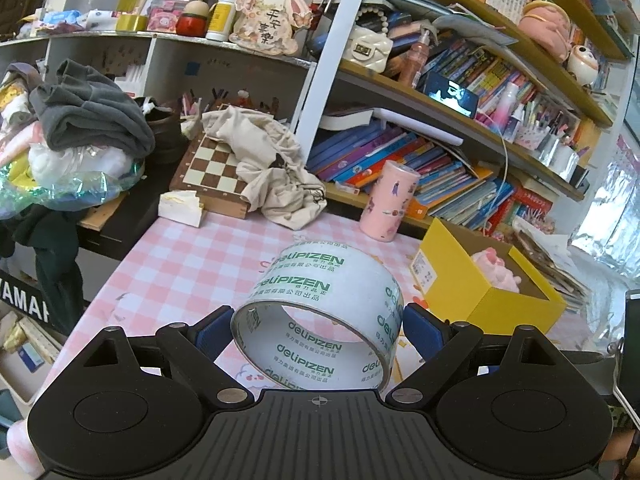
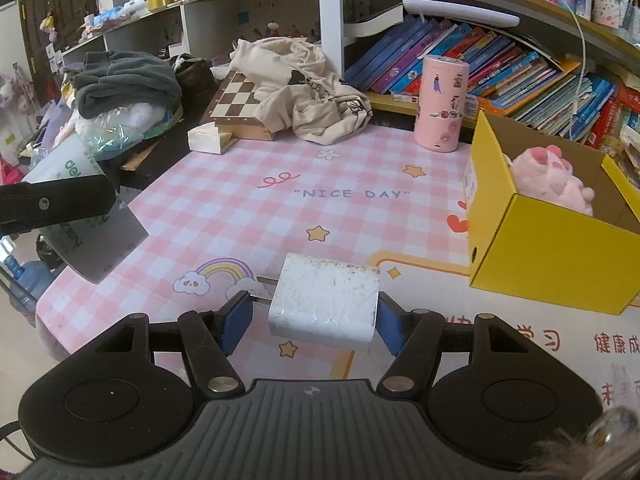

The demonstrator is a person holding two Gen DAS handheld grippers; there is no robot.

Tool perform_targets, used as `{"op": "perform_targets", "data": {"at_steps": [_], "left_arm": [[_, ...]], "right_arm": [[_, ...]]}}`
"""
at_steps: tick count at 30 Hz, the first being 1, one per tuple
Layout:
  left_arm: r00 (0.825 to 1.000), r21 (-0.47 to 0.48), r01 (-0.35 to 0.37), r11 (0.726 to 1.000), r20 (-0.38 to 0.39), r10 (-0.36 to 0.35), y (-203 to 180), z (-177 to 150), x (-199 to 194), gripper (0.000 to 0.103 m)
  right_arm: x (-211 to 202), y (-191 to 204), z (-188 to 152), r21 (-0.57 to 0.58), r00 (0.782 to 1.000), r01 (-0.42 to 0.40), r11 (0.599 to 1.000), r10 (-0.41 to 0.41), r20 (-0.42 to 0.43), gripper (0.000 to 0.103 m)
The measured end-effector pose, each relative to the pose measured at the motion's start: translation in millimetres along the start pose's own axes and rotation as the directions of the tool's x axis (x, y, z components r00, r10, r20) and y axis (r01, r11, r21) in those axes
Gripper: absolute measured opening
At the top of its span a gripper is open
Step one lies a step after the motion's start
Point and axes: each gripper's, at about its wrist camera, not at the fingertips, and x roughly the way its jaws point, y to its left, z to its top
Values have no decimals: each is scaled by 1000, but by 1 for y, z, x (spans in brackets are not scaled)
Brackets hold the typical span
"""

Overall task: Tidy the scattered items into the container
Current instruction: 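Carry the white charger and tape roll with both tools toward the yellow box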

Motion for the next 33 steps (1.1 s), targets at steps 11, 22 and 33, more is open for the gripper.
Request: {"op": "perform_targets", "data": {"at_steps": [11, 22, 33], "left_arm": [[998, 35, 57, 998, -20, -56, -19, -6, 0, 92], [992, 70, 124, 990, -36, -121, -41, -9, 4, 92], [984, 103, 175, 979, -45, -171, -61, -9, 10, 92]], "right_arm": [[-20, -14, -14, 45, 999, 48, 998, -49, 12, 63], [-42, -34, -28, 103, 993, 113, 988, -115, 22, 63], [-59, -53, -38, 156, 985, 164, 974, -171, 35, 63]]}}
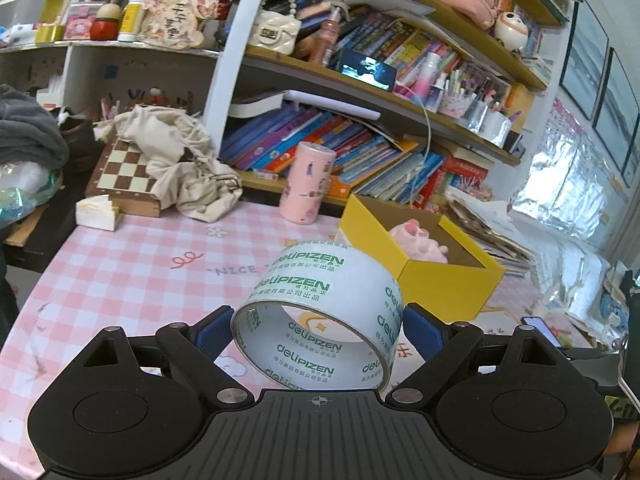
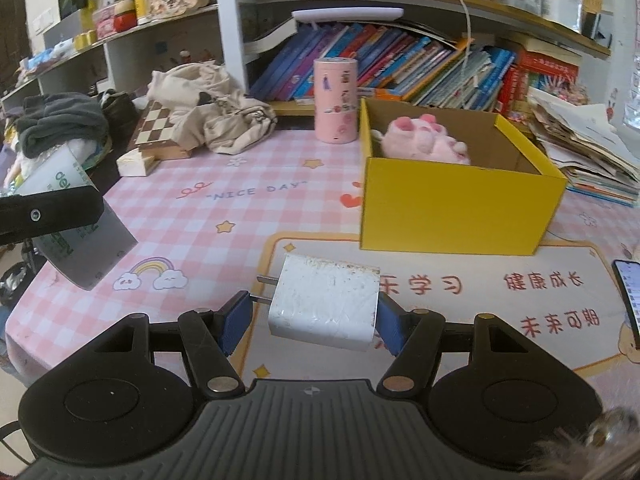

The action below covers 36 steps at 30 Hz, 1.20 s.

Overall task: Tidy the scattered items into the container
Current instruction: 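Carry the white charger and tape roll with both tools toward the yellow box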

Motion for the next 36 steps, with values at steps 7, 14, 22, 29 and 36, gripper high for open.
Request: {"op": "perform_targets", "data": {"at_steps": [7, 14, 22, 29, 36], "left_arm": [[999, 21, 44, 999, -16, -44, -16, 0, 10, 92], [996, 39, 86, 996, -35, -84, -32, 2, 23, 92], [991, 52, 121, 991, -62, -117, -51, 2, 42, 92], [989, 64, 129, 990, -79, -124, -68, 5, 62, 92], [993, 66, 104, 992, -71, -99, -84, 11, 80, 92]], "right_arm": [[-7, -16, -5, 27, 999, 37, 999, -37, -1, 63], [-15, -33, -9, 49, 997, 75, 996, -75, 0, 63], [-15, -57, -11, 77, 994, 106, 991, -105, -12, 63], [-9, -81, -8, 98, 993, 116, 988, -114, -21, 63], [2, -105, 7, 87, 995, 99, 991, -98, -13, 63]]}}
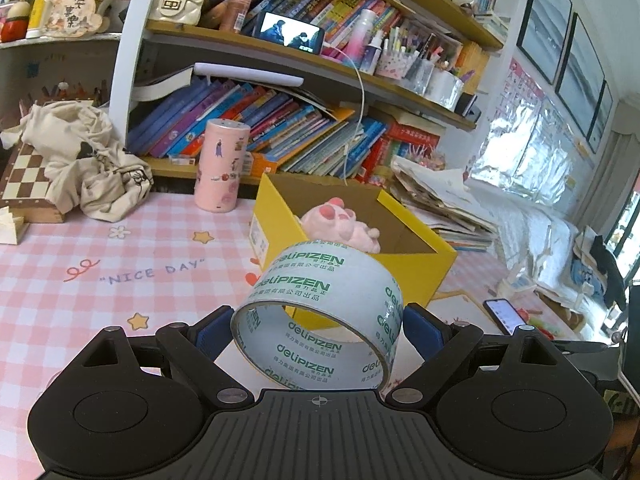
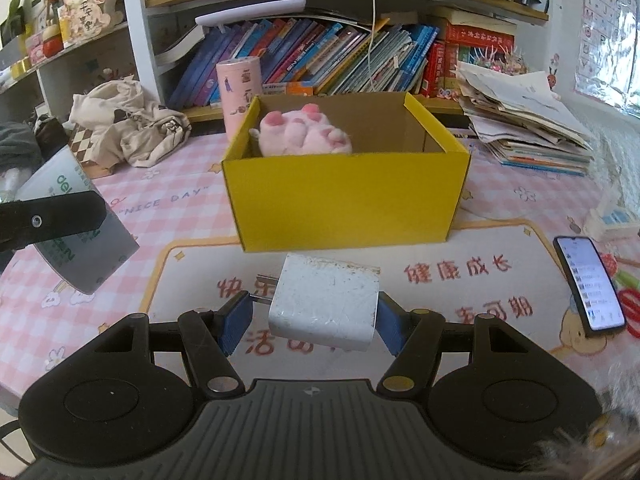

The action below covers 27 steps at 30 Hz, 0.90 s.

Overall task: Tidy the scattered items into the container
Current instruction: 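Carry the white charger and tape roll with both tools toward the yellow box, then lower the charger and tape roll with both tools into the yellow box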

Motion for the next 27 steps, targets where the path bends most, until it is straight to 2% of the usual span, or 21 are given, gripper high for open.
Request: {"op": "perform_targets", "data": {"at_steps": [14, 22, 27], "left_arm": [[999, 10, -30, 999, 45, 30, -38, 32, 59, 92], [996, 20, -71, 997, 64, 70, -59, 52, 94, 92], [993, 39, -96, 995, 71, 93, -68, 65, 117, 92]], "right_arm": [[28, -55, 52, -68, 996, -30, 997, 35, 77, 63], [47, -79, 84, -152, 986, -71, 986, 92, 138, 63], [67, -90, 104, -187, 980, -107, 977, 135, 144, 63]]}}
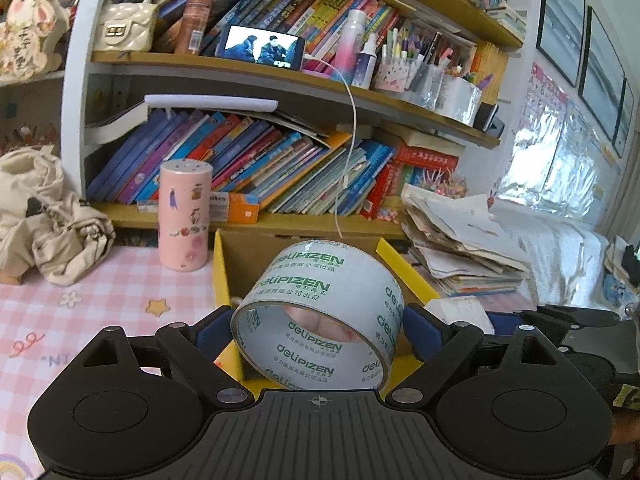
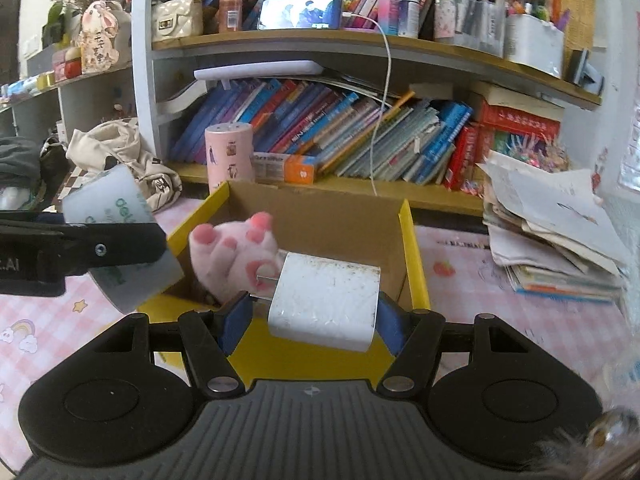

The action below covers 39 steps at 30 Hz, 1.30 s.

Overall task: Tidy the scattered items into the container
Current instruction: 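Lower the charger and tape roll with both tools into the yellow box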

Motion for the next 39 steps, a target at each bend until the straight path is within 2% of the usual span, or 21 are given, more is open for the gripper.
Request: {"op": "perform_targets", "data": {"at_steps": [10, 19, 26, 34, 39], "left_arm": [[999, 49, -45, 998, 10, 45, -4, 37, 61, 92], [995, 67, -81, 994, -58, 84, 5, 41, 113, 92], [992, 84, -90, 992, -86, 97, 6, 47, 141, 92], [983, 76, -106, 991, -144, 116, 11, 49, 168, 92], [978, 81, -104, 991, -175, 117, 11, 45, 175, 93]], "right_arm": [[62, -14, 33, -91, 997, -71, 993, 71, -12, 63], [122, -25, 41, -105, 978, -162, 981, 145, -146, 63], [145, -28, 42, -139, 964, -179, 974, 145, -222, 63], [166, -35, 49, -69, 931, -221, 973, 189, -313, 63], [167, -35, 50, -63, 923, -232, 971, 200, -329, 64]]}}
